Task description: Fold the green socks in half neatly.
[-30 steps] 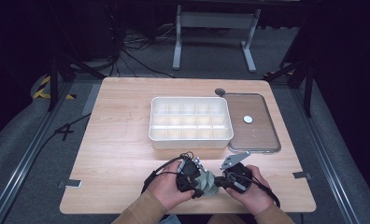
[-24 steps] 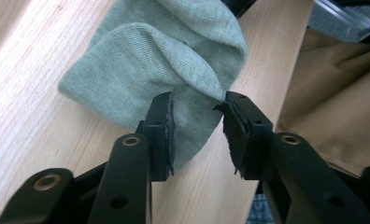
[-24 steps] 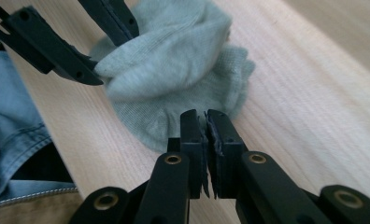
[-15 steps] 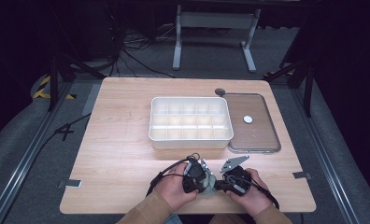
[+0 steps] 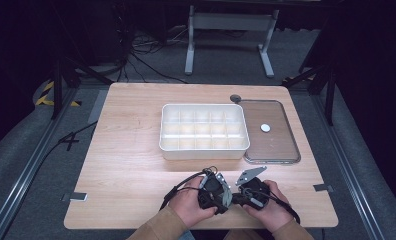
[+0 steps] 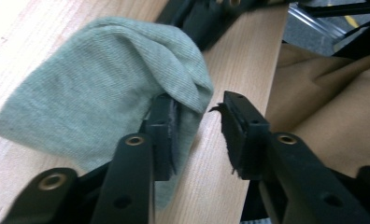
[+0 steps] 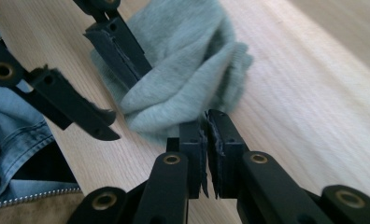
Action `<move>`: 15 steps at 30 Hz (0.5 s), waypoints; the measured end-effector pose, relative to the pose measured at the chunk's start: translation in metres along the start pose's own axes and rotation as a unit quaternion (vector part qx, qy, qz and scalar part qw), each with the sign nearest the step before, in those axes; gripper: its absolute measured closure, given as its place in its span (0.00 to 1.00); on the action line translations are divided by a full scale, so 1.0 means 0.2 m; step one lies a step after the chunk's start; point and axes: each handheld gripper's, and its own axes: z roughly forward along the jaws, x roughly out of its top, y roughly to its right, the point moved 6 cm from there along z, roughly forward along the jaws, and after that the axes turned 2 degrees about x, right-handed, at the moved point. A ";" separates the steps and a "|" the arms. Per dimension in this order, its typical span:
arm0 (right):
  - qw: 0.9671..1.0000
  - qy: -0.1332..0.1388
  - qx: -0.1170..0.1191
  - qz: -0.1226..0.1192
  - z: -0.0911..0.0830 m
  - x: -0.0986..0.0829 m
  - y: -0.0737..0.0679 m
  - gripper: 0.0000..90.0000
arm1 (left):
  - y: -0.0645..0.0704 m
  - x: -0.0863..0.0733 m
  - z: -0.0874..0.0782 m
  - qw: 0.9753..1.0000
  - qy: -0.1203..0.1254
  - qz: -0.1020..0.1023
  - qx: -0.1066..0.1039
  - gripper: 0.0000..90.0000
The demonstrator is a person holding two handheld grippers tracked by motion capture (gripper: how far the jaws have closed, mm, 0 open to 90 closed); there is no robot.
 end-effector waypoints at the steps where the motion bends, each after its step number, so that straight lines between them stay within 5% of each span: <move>1: 1.000 0.007 -0.001 0.002 -0.04 0.01 0.01 0.93 | 0.00 0.00 -0.01 1.000 -0.003 0.001 -0.004 0.68; 10: 0.997 0.077 -0.012 -0.013 -0.20 0.10 -0.01 0.90 | 0.04 -0.01 -0.13 1.000 0.011 -0.004 -0.013 0.60; 15: 0.995 0.093 -0.005 -0.037 -0.15 0.17 -0.07 0.90 | 0.00 -0.04 -0.20 0.999 0.022 -0.016 0.017 0.66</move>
